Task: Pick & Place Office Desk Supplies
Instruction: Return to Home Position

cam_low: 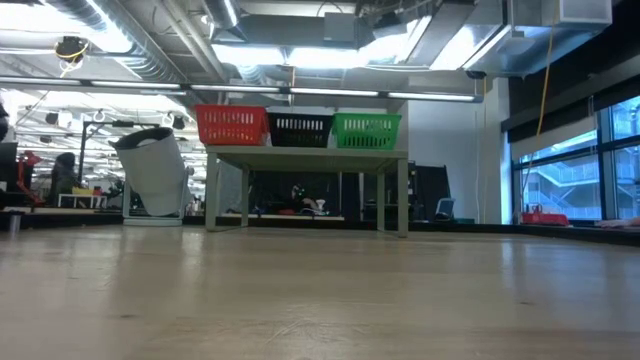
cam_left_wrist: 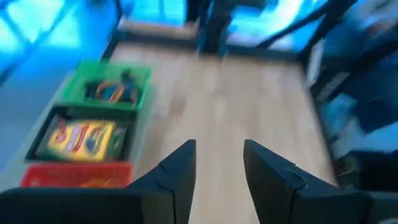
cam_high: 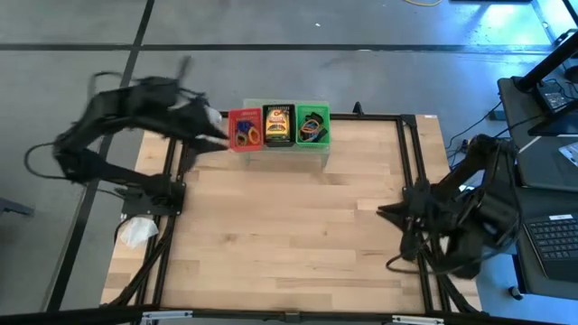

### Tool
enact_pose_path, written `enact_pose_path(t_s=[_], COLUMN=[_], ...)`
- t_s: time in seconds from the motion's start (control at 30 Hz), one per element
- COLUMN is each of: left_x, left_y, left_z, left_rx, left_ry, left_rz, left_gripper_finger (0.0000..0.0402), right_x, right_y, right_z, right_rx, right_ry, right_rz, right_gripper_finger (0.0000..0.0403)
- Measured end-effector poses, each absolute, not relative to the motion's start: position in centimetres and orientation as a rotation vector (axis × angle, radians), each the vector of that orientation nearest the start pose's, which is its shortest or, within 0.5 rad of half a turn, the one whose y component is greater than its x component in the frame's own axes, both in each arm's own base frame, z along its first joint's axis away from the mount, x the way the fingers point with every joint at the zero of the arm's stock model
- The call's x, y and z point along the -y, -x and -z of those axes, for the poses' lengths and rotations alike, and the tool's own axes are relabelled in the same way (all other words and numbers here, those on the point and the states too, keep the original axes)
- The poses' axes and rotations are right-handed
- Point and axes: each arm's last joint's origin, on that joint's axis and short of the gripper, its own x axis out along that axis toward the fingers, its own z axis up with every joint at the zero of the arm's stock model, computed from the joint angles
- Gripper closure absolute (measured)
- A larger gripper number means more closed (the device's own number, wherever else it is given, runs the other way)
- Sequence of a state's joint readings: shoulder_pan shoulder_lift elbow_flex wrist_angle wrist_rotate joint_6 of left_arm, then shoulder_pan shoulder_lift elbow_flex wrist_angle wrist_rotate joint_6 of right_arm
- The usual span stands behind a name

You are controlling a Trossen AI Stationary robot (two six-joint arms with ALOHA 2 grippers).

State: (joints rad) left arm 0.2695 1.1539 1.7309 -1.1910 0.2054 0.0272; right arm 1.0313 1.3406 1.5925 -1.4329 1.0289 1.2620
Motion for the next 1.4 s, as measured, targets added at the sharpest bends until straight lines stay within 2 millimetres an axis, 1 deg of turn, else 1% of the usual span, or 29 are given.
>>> enact_pose_path(t_s=[0.07, 0.1, 0.17, 0.23, 0.3, 0.37, 0.43, 0.53, 0.6, 0.67, 0.73, 0.8, 0.87, 0.93, 1.0, 1.07, 1.17, 1.27, 1.4], left_x=[-2.3, -1.7, -0.7, -0.1, 0.4, 0.7, 0.9, 1.1, 1.3, 1.5, 1.8, 2.2, 2.7, 3.1, 3.4, 3.7, 4.1, 4.3, 4.3], left_y=[-13.7, -12.9, -11.4, -10.6, -9.9, -9.6, -9.1, -8.9, -8.9, -8.9, -8.9, -9.3, -9.6, -10.0, -10.3, -10.6, -11.0, -11.5, -11.9], left_z=[-48.0, -48.1, -47.4, -45.8, -43.5, -41.0, -38.7, -36.2, -34.8, -34.1, -33.5, -32.8, -31.6, -30.9, -30.1, -29.4, -28.2, -26.3, -24.0], left_rx=[-0.512, -0.477, -0.401, -0.349, -0.314, -0.275, -0.232, -0.145, -0.132, -0.105, -0.105, -0.109, -0.137, -0.118, -0.111, -0.086, -0.050, -0.046, 0.012], left_ry=[0.123, 0.126, 0.118, 0.109, 0.115, 0.136, 0.169, 0.206, 0.227, 0.230, 0.233, 0.234, 0.217, 0.193, 0.166, 0.155, 0.152, 0.149, 0.159], left_rz=[-0.013, 0.003, 0.012, 0.025, 0.033, 0.060, 0.085, 0.119, 0.149, 0.176, 0.213, 0.276, 0.315, 0.344, 0.367, 0.388, 0.408, 0.365, 0.327], left_gripper_finger=[0.0274, 0.0274, 0.0274, 0.0274, 0.0274, 0.0274, 0.0274, 0.0274, 0.0274, 0.0274, 0.0274, 0.0274, 0.0274, 0.0274, 0.0274, 0.0274, 0.0274, 0.0274, 0.0275], right_x=[-16.1, -15.6, -14.5, -13.5, -12.4, -11.1, -9.6, -7.1, -6.2, -5.8, -6.0, -5.7, -5.4, -5.0, -4.7, -4.4, -4.4, -4.6, -4.7], right_y=[-12.5, -12.2, -11.6, -11.0, -10.4, -9.6, -8.6, -7.2, -6.7, -6.4, -6.5, -6.3, -6.1, -5.9, -5.8, -5.6, -5.6, -5.7, -5.8], right_z=[-40.9, -41.1, -41.4, -41.4, -41.0, -40.1, -38.6, -36.1, -34.3, -32.6, -31.0, -29.4, -28.2, -26.6, -25.8, -24.9, -24.2, -23.5, -22.3], right_rx=[-0.468, -0.468, -0.470, -0.457, -0.450, -0.451, -0.447, -0.423, -0.390, -0.355, -0.333, -0.325, -0.292, -0.281, -0.240, -0.230, -0.197, -0.174, -0.177], right_ry=[-0.208, -0.208, -0.202, -0.210, -0.229, -0.253, -0.311, -0.432, -0.502, -0.535, -0.540, -0.542, -0.568, -0.569, -0.614, -0.618, -0.619, -0.593, -0.559], right_rz=[0.332, 0.333, 0.345, 0.372, 0.379, 0.388, 0.411, 0.435, 0.427, 0.405, 0.358, 0.314, 0.286, 0.277, 0.270, 0.257, 0.224, 0.195, 0.178], right_gripper_finger=[0.0352, 0.0353, 0.0353, 0.0353, 0.0353, 0.0353, 0.0353, 0.0354, 0.0356, 0.0358, 0.0362, 0.0366, 0.0371, 0.0376, 0.0382, 0.0387, 0.0394, 0.0398, 0.0399])
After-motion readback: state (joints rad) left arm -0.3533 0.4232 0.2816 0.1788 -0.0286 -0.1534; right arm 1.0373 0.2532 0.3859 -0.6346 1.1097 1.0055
